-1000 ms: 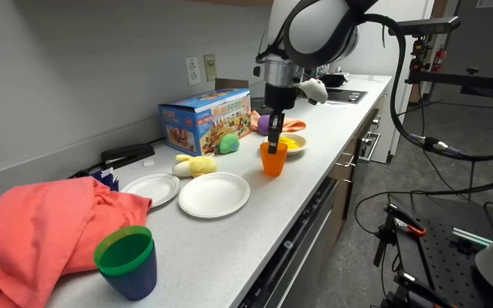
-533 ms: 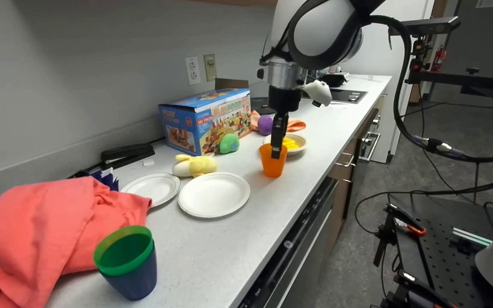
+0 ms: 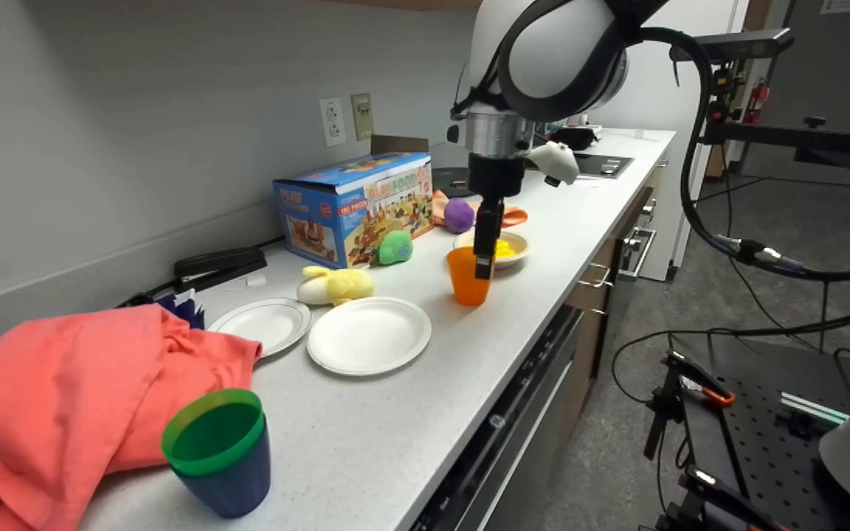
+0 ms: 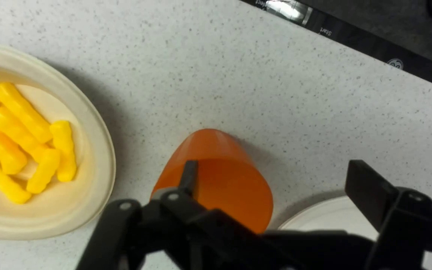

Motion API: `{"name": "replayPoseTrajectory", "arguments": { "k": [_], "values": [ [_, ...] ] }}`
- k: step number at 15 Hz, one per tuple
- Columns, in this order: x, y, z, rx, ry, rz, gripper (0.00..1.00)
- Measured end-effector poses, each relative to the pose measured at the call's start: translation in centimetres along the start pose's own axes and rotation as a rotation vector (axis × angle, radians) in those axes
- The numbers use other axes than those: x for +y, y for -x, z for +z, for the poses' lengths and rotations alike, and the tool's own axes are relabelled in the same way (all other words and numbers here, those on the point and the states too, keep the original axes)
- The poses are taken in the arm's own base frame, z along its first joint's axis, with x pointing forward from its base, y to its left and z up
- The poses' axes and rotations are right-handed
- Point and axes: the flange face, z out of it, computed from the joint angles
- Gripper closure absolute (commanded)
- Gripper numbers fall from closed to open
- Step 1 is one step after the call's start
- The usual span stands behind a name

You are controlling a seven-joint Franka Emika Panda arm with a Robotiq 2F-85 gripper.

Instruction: Pour the fries out of the orange cup and onto the white plate on the right.

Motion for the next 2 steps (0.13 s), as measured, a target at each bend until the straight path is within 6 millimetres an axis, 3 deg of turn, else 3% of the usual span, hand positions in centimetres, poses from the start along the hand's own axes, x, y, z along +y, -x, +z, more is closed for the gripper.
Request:
{"name": "replayPoseTrajectory", "arguments": {
  "k": [2],
  "values": [
    [0.04, -0.01, 0.08, -0.001, 0.0, 0.0, 0.0]
  ]
}}
